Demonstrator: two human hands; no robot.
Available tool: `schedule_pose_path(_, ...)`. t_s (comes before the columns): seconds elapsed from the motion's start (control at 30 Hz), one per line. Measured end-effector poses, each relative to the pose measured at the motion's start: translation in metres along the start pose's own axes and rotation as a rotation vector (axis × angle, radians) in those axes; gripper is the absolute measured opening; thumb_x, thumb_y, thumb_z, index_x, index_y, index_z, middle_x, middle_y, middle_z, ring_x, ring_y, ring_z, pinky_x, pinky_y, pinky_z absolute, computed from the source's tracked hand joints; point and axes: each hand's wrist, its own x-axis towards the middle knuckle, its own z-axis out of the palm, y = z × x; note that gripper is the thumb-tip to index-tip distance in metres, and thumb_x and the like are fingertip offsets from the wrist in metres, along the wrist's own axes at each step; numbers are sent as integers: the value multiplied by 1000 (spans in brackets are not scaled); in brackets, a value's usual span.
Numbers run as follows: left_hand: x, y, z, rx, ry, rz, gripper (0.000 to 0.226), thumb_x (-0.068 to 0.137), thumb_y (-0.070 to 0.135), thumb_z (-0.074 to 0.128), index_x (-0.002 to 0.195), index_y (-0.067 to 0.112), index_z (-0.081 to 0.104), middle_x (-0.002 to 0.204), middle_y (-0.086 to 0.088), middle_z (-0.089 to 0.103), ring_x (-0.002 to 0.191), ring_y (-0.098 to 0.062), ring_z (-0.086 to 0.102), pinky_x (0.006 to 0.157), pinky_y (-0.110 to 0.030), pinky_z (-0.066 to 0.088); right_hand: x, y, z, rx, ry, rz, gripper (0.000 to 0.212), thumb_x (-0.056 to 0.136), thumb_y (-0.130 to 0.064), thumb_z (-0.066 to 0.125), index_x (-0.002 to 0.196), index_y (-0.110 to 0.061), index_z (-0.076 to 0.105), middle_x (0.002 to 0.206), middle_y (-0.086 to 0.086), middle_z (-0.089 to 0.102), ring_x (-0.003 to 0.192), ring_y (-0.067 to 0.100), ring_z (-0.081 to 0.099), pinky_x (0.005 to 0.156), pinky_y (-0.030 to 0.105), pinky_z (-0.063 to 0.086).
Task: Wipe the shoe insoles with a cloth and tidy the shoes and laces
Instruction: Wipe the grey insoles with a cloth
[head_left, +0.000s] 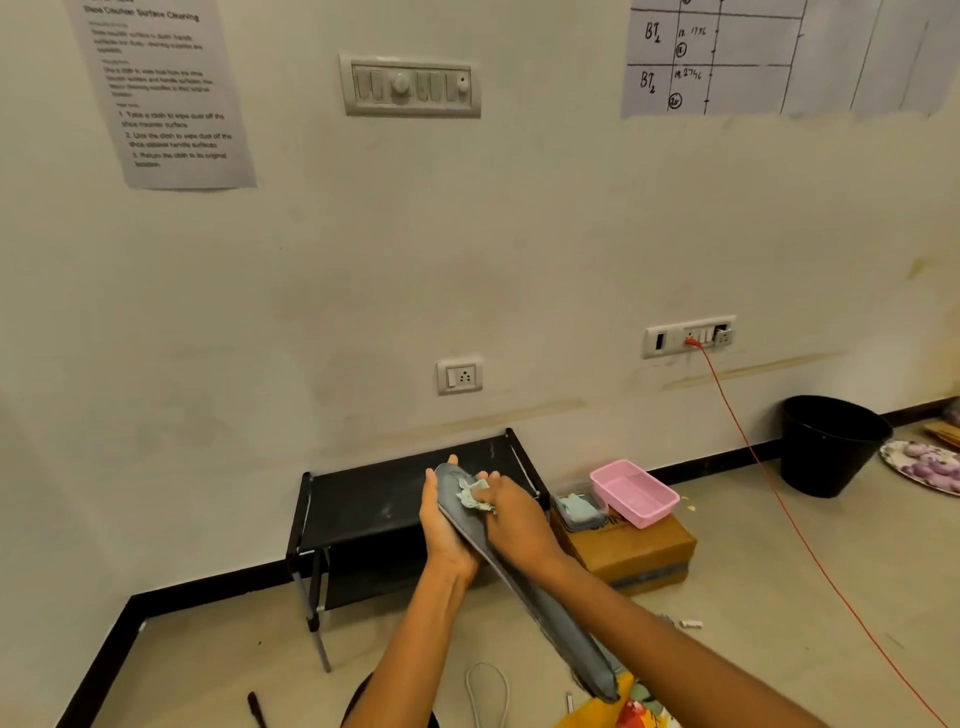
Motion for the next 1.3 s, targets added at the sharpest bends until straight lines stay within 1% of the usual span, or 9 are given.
schedule_pose_path(0.1, 1, 0, -5, -31, 45, 37, 42, 94, 50, 39, 119, 20, 54, 91, -15, 58, 92, -31, 60, 93, -45, 44, -11, -12, 2, -19, -83, -69, 30, 93, -11, 47, 119, -10, 61, 125, 10, 59, 116, 21, 54, 101, 38, 42)
schedule_pose_path(0.2, 4, 3, -13, -89, 33, 60, 44, 95, 49, 38, 123, 17, 52, 93, -17, 58, 92, -33, 60, 94, -46, 44, -22, -12, -12, 121, -292, -104, 25, 86, -18, 52, 91, 0, 69, 94, 17, 68, 83, 26, 62, 76, 36, 50)
schedule_pose_path(0.37, 8, 6, -6, -48, -35, 35, 49, 92, 55, 38, 125, 23, 54, 94, -15, 60, 92, -29, 61, 89, -44, 47, -3, 16, -25, 212, 90, 132, 19, 90, -13, 53, 93, -4, 69, 89, 19, 62, 84, 31, 58, 71, 39, 45)
schedule_pose_path(0.53, 11, 0, -6, -71, -19, 36, 49, 92, 56, 38, 112, 16, 59, 96, -16, 60, 97, -32, 60, 95, -45, 43, -8, 23, -9, 175, -17, 112, 16, 86, -11, 59, 95, -11, 72, 81, 10, 68, 69, 15, 58, 59, 24, 43)
schedule_pose_path(0.73, 6, -23, -9, 104, -50, -76, 90, 74, 80, 37, 119, 5, 61, 109, -17, 66, 104, -30, 61, 93, -43, 48, -1, 20, -9, 268, 237, 197, 16, 88, -6, 57, 96, -2, 72, 77, 6, 59, 73, 17, 57, 60, 23, 42)
schedule_pose_path(0.87, 1, -40, -5, 88, -49, -93, 85, 67, 76, 52, 120, 10, 61, 121, -20, 59, 118, -36, 54, 107, -52, 37, 1, 20, 2, 100, 165, 185, 22, 90, -29, 56, 81, -13, 68, 80, 1, 56, 72, 13, 53, 54, 18, 36)
schedule_pose_path(1.07, -3, -37, -2, 132, -118, -116, 76, 64, 68, 65, 110, 7, 64, 117, -20, 60, 117, -34, 53, 108, -51, 36, 2, 22, -1, -202, 111, 100, 23, 93, -28, 52, 98, -13, 69, 94, 7, 60, 94, 19, 49, 70, 28, 42)
schedule_pose_path(1.2, -4, -35, -2, 146, -144, -128, 61, 68, 52, 63, 108, 6, 63, 111, -17, 63, 100, -30, 62, 100, -45, 43, -3, 16, -6, -110, -14, 139, 30, 94, -27, 47, 113, -10, 63, 117, 15, 55, 114, 29, 46, 91, 35, 40)
schedule_pose_path(1.3, -3, -31, -8, 66, -231, -89, 75, 52, 49, 75, 111, 5, 62, 111, -16, 67, 104, -34, 65, 98, -46, 45, -16, 5, -1, 92, -150, 102, 54, 89, -51, 49, 128, -14, 54, 146, 13, 35, 138, 27, 24, 116, 41, 20)
